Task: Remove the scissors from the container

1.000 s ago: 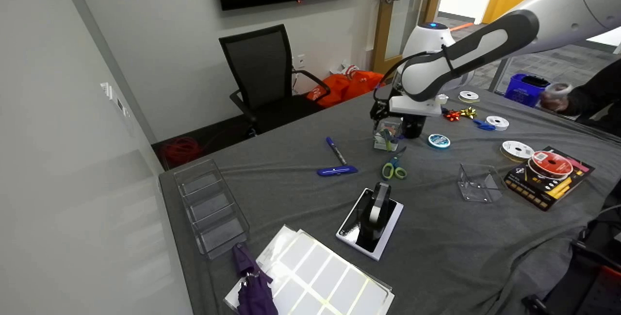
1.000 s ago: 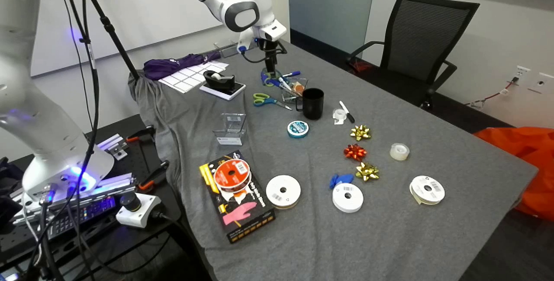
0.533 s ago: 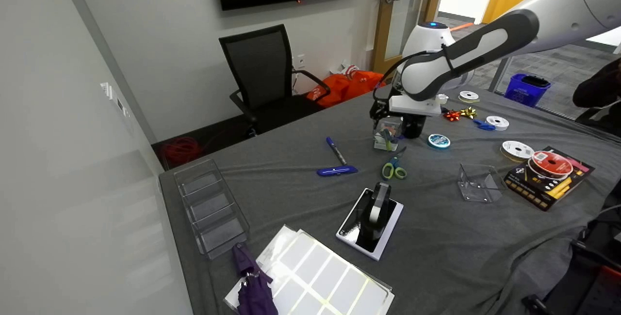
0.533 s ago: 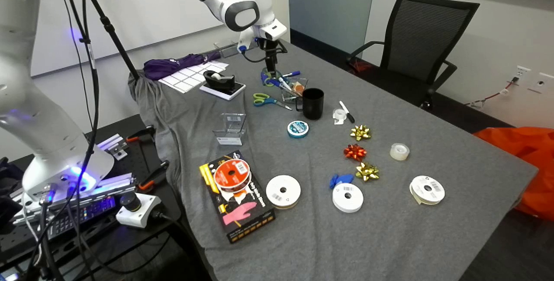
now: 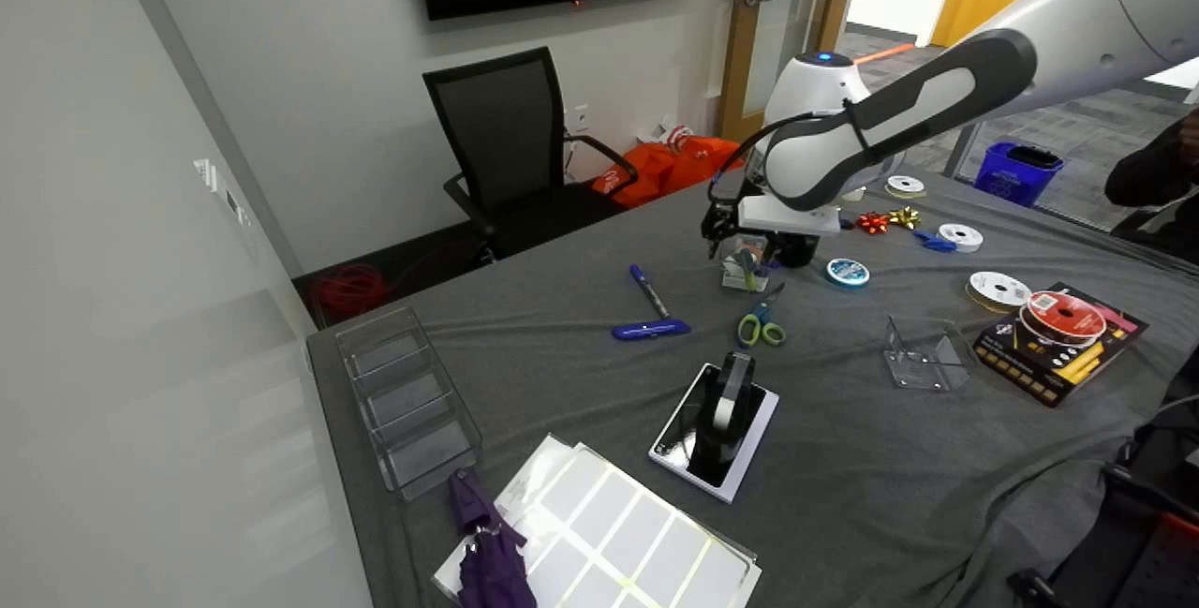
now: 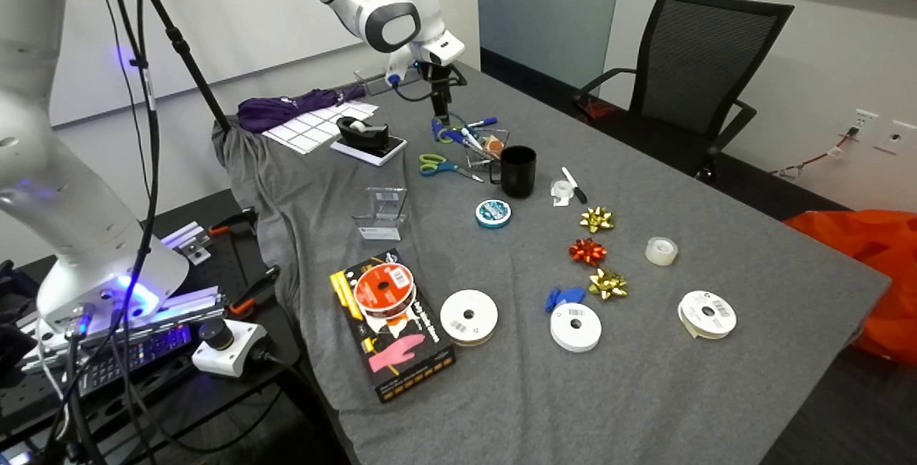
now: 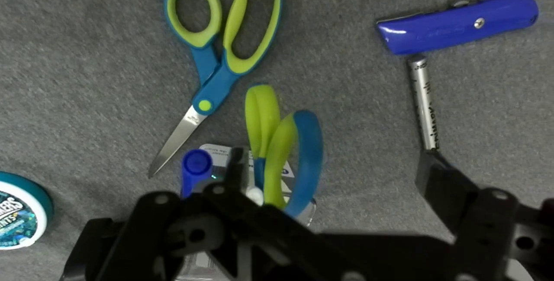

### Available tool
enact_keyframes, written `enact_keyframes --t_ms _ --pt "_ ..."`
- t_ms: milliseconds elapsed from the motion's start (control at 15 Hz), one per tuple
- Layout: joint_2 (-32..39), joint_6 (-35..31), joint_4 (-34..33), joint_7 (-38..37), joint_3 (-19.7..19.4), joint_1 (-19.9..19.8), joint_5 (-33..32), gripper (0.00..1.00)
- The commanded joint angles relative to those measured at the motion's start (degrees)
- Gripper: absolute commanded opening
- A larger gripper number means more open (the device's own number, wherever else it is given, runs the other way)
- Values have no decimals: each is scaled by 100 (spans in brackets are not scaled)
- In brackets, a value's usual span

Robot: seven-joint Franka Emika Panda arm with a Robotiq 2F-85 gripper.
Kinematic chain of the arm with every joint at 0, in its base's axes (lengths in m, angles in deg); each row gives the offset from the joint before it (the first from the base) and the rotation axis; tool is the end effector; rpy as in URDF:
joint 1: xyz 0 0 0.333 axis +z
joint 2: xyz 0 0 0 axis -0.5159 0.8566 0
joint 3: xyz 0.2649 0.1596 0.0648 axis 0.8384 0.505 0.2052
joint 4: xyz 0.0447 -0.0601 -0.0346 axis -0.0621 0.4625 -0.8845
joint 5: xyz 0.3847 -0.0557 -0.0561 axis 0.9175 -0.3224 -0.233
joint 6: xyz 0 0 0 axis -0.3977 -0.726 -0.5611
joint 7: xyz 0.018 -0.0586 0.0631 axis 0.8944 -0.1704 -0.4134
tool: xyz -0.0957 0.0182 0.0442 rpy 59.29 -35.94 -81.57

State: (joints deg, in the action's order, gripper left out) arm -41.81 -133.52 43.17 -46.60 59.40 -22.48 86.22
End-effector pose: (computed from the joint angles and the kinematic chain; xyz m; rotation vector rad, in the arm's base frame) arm 0.6878 0.0452 0.2366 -2.8945 0.9268 -0.2852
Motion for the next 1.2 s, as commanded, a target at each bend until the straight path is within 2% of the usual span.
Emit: enact_keyframes --t_ms 0,400,1133 --pt "-77 -100 178 -269 -181 221 -210 100" --pt "-14 -54 104 -788 -478 420 -776 100" --pt "286 -39 46 -820 -379 401 -803 100"
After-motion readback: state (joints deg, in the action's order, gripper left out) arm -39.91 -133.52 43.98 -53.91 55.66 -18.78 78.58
